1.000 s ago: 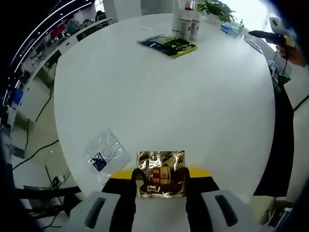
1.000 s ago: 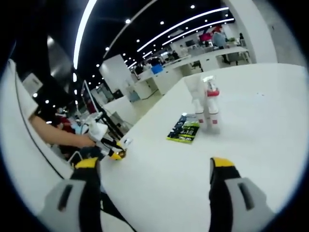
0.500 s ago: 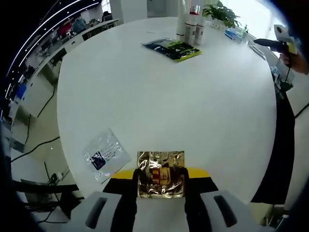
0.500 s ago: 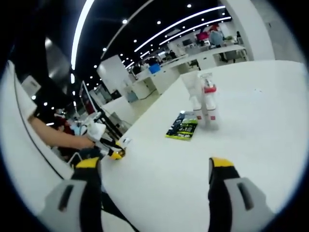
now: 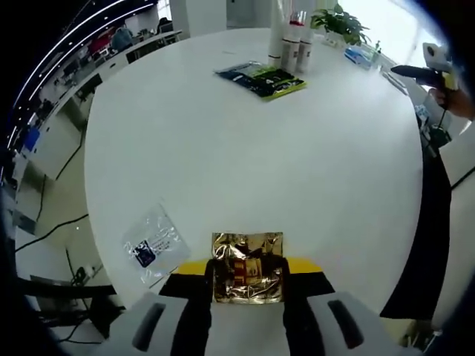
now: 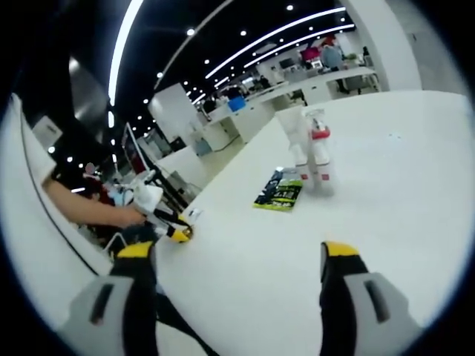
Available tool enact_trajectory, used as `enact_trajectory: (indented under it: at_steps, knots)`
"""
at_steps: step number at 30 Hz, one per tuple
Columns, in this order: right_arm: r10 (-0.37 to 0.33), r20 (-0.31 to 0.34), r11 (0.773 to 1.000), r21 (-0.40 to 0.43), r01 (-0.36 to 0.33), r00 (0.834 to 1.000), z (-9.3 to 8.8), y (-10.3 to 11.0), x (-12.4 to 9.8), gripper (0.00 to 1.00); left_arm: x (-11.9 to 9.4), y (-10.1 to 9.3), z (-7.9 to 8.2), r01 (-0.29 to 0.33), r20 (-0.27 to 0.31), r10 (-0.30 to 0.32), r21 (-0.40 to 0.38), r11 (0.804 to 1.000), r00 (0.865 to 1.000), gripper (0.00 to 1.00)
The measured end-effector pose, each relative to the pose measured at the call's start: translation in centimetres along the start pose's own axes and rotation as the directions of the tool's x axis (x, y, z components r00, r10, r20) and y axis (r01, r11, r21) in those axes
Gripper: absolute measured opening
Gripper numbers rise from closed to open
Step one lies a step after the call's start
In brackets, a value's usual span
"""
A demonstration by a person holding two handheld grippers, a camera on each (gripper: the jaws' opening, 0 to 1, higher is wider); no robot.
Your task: Arrange the skincare products in the storage area until every visible bottle or jar stands upright without overlapping.
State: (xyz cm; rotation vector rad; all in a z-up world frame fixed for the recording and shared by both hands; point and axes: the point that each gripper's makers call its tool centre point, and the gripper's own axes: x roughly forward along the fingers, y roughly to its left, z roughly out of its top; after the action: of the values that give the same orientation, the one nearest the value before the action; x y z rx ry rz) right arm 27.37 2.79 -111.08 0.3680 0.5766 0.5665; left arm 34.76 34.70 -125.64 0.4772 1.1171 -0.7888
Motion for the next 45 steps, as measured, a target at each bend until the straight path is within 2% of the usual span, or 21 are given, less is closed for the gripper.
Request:
enact_trajectory:
  at_steps: [10,14,17,26,30,38,41,43,45]
  knots:
    - [0.021,0.003,1.000,0.011,-0.021,1.000,0.0,0.2,0.1,0.87,-0.6,-1.7,2.6,0.010,0.045,-0.011,0.025,1.000,0.999,0.38]
    - [0.042,0.008,0.999,0.030,-0.042,0.999,-0.3,0.3,0.2,0.86,-1.1,-3.3,3.9,0.030,0.052,-0.031,0.023,0.999,0.998,0.38]
    - [0.057,0.010,0.997,0.044,-0.058,0.998,-0.6,0.4,0.4,0.85,-1.0,-4.3,4.8,0.038,0.057,-0.041,0.055,0.998,0.998,0.38]
    - [0.145,-0.012,0.988,0.049,-0.144,0.989,-2.5,1.1,0.9,0.79,-1.8,-8.8,7.9,0.048,0.073,-0.059,0.151,0.987,0.996,0.38]
    - [0.158,-0.016,0.986,0.058,-0.157,0.987,-3.2,0.9,1.1,0.77,-2.0,-10.6,9.2,0.049,0.084,-0.065,0.175,0.983,0.994,0.38]
    - [0.161,-0.040,0.979,0.132,-0.155,0.986,-4.0,-0.6,0.7,0.69,-1.9,-16.1,12.7,0.074,0.118,-0.106,0.253,0.965,0.987,0.38]
    - [0.166,-0.038,0.976,0.151,-0.159,0.985,-3.8,-0.9,0.3,0.64,-1.6,-18.2,13.9,0.083,0.127,-0.125,0.295,0.952,0.984,0.38]
    - [0.179,-0.034,0.969,0.181,-0.170,0.983,-3.7,-1.0,0.1,0.58,-1.5,-19.2,14.4,0.089,0.127,-0.134,0.308,0.947,0.983,0.38]
    - [0.198,-0.017,0.955,0.227,-0.189,0.980,-3.4,-1.1,-0.1,0.51,-1.5,-20.5,15.3,0.092,0.134,-0.146,0.346,0.934,0.980,0.38]
